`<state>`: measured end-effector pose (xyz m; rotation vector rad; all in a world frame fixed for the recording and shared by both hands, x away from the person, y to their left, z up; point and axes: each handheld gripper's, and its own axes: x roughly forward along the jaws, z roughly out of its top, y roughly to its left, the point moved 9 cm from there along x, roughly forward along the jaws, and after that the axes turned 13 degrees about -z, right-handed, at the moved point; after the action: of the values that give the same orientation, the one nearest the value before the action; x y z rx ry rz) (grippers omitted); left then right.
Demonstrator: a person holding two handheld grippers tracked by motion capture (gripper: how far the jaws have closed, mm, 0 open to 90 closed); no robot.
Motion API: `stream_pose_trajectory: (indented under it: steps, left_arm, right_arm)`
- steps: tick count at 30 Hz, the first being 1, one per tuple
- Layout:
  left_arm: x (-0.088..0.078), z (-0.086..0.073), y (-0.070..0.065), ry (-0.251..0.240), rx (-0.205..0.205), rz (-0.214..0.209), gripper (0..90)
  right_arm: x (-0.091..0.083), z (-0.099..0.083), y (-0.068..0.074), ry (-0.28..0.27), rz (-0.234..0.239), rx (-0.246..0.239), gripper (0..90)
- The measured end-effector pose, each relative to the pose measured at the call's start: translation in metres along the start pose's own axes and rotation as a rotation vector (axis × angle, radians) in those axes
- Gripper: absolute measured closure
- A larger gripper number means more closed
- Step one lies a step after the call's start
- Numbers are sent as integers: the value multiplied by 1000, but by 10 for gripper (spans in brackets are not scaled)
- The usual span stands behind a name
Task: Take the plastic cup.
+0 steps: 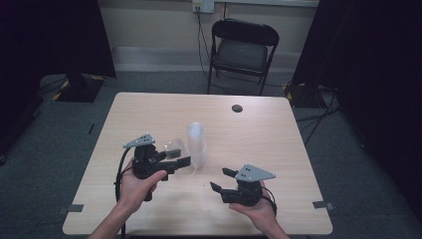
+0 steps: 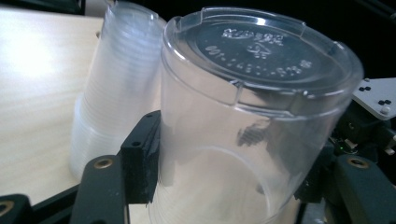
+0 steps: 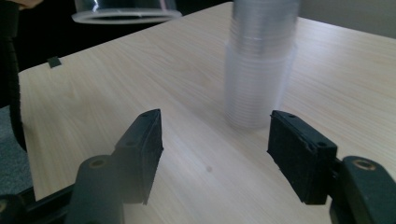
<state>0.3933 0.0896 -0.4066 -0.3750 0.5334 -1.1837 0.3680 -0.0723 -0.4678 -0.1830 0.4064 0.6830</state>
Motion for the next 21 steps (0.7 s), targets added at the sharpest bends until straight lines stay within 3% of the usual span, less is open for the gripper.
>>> stream_pose_trajectory:
  steps: [4, 9, 14, 15, 21]
  left_arm:
    - [2, -4, -3, 4, -43, -37, 386]
    - [1, 0, -7, -16, -69, -70, 386]
    - [-1, 2, -12, -29, -79, -102, 398]
    - [-1, 3, -12, -29, -77, -105, 403]
    - [-1, 4, -13, -37, -66, -108, 407]
  right_arm:
    - [8, 11, 18, -44, 37, -49, 435]
    - [13, 19, 29, -81, 39, -103, 494]
    - [13, 29, 35, -137, 51, -113, 592]
    - [12, 35, 37, -165, 48, -118, 602]
    - [16, 45, 40, -205, 40, -124, 632]
